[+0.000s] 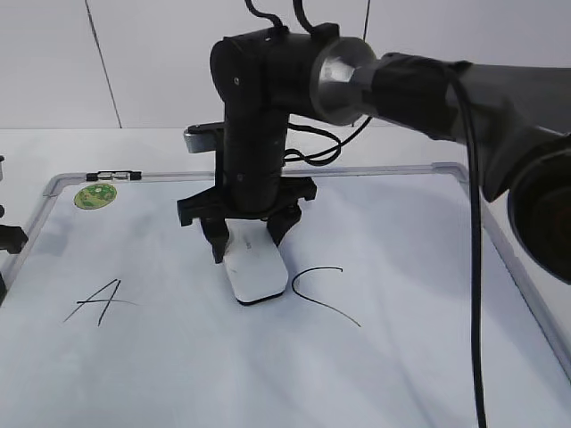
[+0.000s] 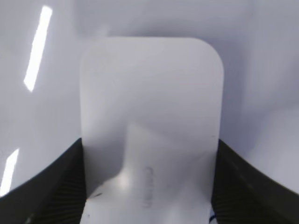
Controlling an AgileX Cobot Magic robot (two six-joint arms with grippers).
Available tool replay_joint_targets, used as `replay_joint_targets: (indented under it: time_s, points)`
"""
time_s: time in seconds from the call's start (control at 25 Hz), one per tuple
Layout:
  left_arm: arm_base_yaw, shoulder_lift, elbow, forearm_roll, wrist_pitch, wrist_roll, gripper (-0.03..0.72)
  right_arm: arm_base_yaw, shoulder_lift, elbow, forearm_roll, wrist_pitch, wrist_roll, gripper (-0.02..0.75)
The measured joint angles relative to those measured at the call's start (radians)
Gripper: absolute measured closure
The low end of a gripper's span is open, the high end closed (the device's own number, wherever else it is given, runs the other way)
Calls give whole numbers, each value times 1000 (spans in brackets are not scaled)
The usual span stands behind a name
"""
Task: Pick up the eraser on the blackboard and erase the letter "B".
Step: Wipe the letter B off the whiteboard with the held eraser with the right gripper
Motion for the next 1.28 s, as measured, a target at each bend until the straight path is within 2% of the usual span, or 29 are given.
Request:
replay_joint_targets:
  time_s: [0.28, 0.6, 0.76, 0.92, 1.12, 1.28]
  points:
    - [0, 0, 0, 0, 13, 0, 668, -5, 24, -119, -29, -2, 2, 225]
    - [0, 0, 0, 2, 21, -1, 668, -6, -4, -167, 56, -4, -35, 225]
    - [0, 0, 0, 2, 23, -1, 668, -2, -58, -114, 107, -4, -68, 225]
    - [0, 0, 0, 2, 24, -1, 668, 20, -125, 1, 105, -4, -91, 225]
    - [0, 0, 0, 2, 27, -1, 668, 96, -177, 140, 99, -4, -115, 225]
    - [0, 0, 0, 2, 29, -1, 668, 168, -166, 158, 62, -4, -122, 225]
